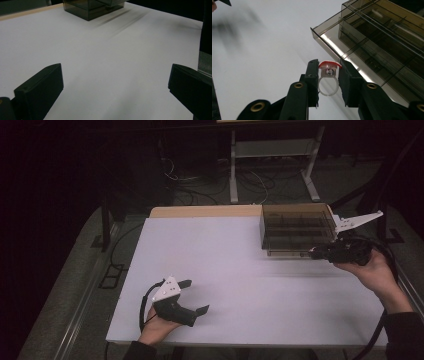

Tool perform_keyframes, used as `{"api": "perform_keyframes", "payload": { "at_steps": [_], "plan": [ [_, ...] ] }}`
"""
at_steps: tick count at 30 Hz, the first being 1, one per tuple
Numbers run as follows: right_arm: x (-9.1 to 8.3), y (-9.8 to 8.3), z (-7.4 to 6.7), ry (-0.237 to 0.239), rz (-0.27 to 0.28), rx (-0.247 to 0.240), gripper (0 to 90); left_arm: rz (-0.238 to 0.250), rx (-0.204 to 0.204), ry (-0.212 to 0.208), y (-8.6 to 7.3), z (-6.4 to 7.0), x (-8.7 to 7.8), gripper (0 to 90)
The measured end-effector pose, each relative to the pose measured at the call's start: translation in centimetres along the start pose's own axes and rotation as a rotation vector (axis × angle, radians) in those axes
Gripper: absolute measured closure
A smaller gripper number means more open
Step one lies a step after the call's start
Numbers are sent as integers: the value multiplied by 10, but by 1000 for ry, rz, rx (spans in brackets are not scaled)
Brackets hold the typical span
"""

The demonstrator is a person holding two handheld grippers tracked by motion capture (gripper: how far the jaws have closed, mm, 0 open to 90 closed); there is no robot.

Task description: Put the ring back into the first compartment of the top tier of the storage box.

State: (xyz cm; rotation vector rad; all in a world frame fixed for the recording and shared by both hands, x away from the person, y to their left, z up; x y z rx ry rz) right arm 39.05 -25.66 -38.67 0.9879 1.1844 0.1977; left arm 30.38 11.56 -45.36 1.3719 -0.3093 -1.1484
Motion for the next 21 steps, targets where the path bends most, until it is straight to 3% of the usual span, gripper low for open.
{"api": "perform_keyframes", "payload": {
  "at_steps": [21],
  "plan": [
    [4,5,15,-13,-5,18,692,-1,-1,0,0,0,0,0]
  ]
}}
Point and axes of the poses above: each handheld gripper's, and its own axes: x roughly forward along the jaws, y roughly out of its top, z roughly to its right, the point moved 9 cm from there along x, roughly forward along the jaws, and after that the axes turned 11 degrees about -x, right-handed, at the moved point
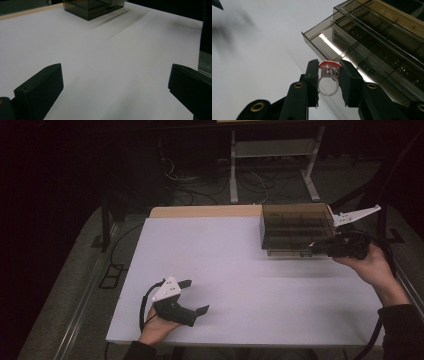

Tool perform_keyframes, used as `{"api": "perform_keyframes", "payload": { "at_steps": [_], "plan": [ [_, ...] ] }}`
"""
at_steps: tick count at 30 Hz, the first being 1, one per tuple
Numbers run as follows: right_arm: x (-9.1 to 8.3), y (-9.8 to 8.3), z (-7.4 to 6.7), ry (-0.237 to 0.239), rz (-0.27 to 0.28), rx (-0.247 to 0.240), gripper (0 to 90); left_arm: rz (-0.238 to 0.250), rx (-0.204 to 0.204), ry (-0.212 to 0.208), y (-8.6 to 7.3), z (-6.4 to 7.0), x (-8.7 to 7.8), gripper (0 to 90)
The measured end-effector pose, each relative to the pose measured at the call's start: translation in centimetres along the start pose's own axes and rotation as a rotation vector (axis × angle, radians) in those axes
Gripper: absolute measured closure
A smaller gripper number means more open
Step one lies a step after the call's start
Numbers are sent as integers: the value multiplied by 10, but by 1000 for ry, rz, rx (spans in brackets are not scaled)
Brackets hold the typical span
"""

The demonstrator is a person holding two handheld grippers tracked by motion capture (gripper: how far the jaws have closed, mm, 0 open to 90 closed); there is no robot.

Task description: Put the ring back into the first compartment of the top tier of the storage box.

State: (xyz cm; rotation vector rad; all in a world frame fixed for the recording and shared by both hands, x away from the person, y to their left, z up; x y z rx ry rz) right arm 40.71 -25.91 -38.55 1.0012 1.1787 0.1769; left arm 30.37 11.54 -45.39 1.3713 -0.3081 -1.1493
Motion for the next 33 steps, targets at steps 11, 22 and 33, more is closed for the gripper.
{"api": "perform_keyframes", "payload": {
  "at_steps": [11,22,33],
  "plan": [
    [8,-3,13,-8,1,33,692,-1,0,-1,0,0,0,0],
    [16,-7,27,-25,-4,72,692,-2,1,-1,0,0,0,0],
    [20,-11,39,-51,2,102,692,-3,1,-2,0,0,1,0]
  ]
}}
Point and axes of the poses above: each handheld gripper's, and its own axes: x roughly forward along the jaws, y roughly out of its top, z roughly to its right, the point moved 9 cm from there along x, roughly forward along the jaws, and after that the axes turned 11 degrees about -x, right-handed, at the moved point
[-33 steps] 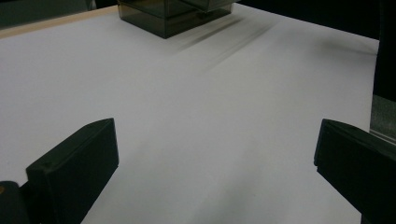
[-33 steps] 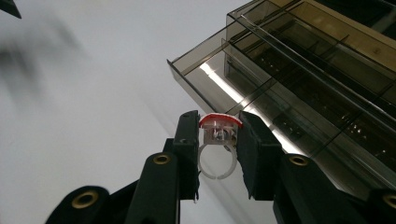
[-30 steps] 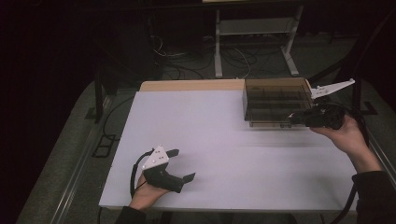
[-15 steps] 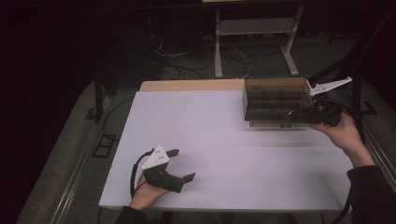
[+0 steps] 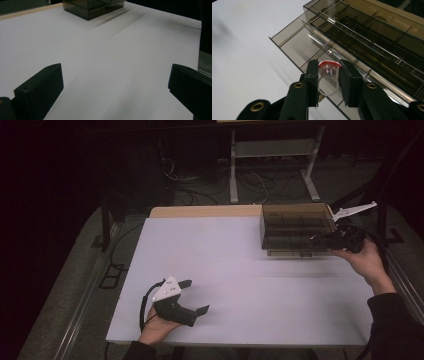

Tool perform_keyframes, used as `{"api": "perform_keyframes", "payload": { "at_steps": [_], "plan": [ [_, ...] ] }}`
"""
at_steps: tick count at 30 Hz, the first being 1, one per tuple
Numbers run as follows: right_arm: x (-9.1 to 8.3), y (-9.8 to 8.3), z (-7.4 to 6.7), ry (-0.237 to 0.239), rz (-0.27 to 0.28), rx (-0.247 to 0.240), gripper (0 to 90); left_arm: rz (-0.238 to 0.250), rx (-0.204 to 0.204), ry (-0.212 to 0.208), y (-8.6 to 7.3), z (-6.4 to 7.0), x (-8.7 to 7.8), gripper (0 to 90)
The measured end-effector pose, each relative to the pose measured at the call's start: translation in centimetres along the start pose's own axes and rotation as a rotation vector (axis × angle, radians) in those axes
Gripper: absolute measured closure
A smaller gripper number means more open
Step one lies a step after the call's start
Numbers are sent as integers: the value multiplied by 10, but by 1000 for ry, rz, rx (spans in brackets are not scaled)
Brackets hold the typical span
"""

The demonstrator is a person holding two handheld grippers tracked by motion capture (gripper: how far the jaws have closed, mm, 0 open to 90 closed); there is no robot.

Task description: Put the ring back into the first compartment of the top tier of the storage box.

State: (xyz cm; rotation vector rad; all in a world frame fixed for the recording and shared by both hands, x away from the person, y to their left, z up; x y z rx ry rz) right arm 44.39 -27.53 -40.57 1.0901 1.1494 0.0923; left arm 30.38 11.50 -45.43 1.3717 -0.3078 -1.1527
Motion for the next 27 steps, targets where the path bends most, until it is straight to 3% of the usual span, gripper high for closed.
{"api": "perform_keyframes", "payload": {
  "at_steps": [27],
  "plan": [
    [31,3,9,-14,-1,8,690,1,-2,-2,0,0,0,0]
  ]
}}
Point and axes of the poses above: each handheld gripper's, and its own axes: x roughly forward along the jaws, y roughly out of its top, z roughly to its right, the point moved 9 cm from there along x, roughly forward along the jaws, and after that the axes turned 11 degrees about -x, right-handed, at the moved point
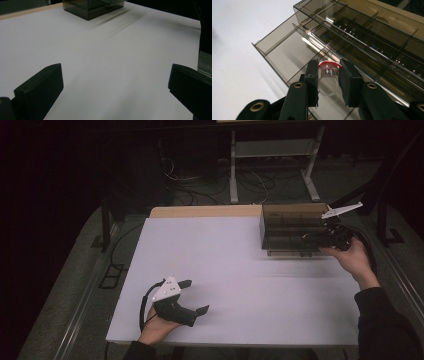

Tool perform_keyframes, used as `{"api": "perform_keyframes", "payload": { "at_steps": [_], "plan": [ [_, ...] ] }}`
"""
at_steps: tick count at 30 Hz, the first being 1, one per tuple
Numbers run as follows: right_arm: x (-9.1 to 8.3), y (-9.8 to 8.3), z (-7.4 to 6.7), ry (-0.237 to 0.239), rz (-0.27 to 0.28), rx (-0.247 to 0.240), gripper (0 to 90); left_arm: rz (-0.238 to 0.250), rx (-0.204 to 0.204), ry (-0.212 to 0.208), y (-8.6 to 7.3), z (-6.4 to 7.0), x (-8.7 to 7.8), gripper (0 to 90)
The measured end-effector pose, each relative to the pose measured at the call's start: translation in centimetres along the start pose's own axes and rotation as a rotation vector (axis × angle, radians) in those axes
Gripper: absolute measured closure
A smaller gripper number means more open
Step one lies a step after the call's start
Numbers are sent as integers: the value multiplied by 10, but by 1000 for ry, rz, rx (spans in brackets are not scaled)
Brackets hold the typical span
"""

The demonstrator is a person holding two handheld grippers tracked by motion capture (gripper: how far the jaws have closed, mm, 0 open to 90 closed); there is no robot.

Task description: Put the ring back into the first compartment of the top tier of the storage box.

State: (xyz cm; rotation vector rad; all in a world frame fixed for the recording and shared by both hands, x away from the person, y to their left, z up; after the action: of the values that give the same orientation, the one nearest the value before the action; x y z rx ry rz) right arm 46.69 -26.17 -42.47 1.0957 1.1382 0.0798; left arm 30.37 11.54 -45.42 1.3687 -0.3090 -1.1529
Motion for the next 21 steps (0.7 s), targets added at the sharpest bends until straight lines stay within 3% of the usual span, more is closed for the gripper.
{"api": "perform_keyframes", "payload": {
  "at_steps": [21],
  "plan": [
    [21,-6,1,-7,-43,-9,653,-1,1,-1,0,0,0,0]
  ]
}}
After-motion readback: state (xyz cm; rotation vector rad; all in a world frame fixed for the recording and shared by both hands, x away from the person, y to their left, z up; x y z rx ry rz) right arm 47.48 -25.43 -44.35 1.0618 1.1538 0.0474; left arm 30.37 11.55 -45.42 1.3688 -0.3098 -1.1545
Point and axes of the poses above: each handheld gripper's, and its own axes: x roughly forward along the jaws, y roughly out of its top, z roughly to its right, the point moved 9 cm from there along x, roughly forward along the jaws, and after that the axes turned 11 degrees about -x, right-handed, at the moved point
